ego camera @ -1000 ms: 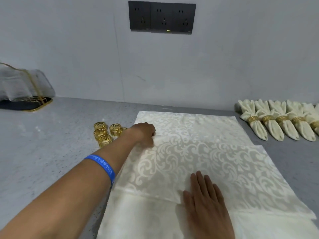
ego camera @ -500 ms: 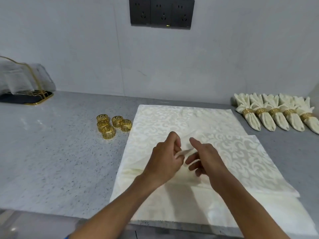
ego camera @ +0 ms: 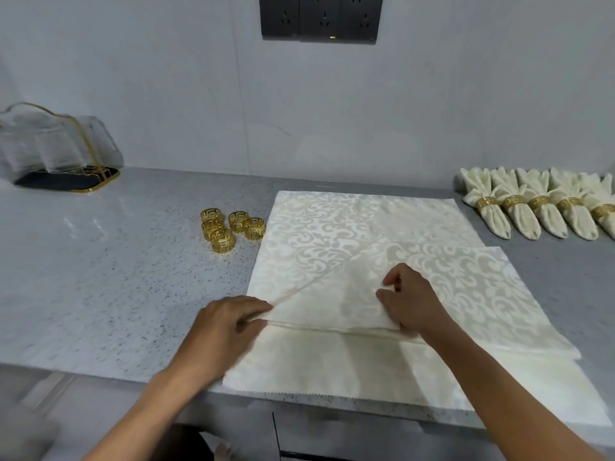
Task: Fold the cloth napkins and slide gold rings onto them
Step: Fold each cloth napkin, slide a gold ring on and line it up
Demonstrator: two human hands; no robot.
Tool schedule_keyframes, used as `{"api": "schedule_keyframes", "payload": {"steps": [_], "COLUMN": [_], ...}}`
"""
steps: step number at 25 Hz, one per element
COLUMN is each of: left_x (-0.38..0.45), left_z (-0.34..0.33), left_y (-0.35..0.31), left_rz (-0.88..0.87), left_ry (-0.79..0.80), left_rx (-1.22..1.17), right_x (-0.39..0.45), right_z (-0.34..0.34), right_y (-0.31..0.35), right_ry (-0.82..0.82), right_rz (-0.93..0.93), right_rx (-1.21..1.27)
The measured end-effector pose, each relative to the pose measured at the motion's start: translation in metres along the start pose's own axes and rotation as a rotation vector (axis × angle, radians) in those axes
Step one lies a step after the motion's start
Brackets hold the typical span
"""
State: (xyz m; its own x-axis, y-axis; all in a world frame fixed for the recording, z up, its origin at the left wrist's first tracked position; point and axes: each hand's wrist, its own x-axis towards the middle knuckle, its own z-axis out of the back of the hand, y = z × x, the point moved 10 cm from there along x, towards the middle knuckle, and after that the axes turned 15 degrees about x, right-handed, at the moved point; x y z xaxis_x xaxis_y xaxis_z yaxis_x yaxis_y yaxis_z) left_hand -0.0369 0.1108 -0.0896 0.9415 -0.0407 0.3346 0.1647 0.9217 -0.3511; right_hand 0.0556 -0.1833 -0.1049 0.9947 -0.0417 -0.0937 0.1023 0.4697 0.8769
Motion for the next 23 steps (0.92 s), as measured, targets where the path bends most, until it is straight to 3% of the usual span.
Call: {"api": "schedule_keyframes", "payload": {"steps": [4, 9, 16, 19, 23], "left_x": [-0.002, -0.005, -0.009, 0.012, 0.059], "left_z": [0.003, 0.004, -0.007, 0.004, -0.061], "left_y": [-0.013, -0.008, 0.009, -0.040, -0.093], "left_rz": [-0.140, -0.145, 0.105, -0.090, -0.252], "left_ry": [-0.031, -0.077, 0.002, -0.085, 0.237], "left_rx": [-0.053, -0.034, 0.132, 0.312, 0.236], "right_x": [-0.007, -0.015, -0.018, -0.019, -0.024], "right_z": [0.006, 0.006, 0.002, 0.002, 0.000], "right_y": [-0.001, -0.005, -0.004, -0.006, 0.001], "right_ry": [0.031, 0.064, 0.016, 0.011, -0.022], "right_rz": [0.028, 0.034, 0.184, 0.197, 0.263], "right_rx": [-0.028, -0.020, -0.146, -0.124, -0.212]}}
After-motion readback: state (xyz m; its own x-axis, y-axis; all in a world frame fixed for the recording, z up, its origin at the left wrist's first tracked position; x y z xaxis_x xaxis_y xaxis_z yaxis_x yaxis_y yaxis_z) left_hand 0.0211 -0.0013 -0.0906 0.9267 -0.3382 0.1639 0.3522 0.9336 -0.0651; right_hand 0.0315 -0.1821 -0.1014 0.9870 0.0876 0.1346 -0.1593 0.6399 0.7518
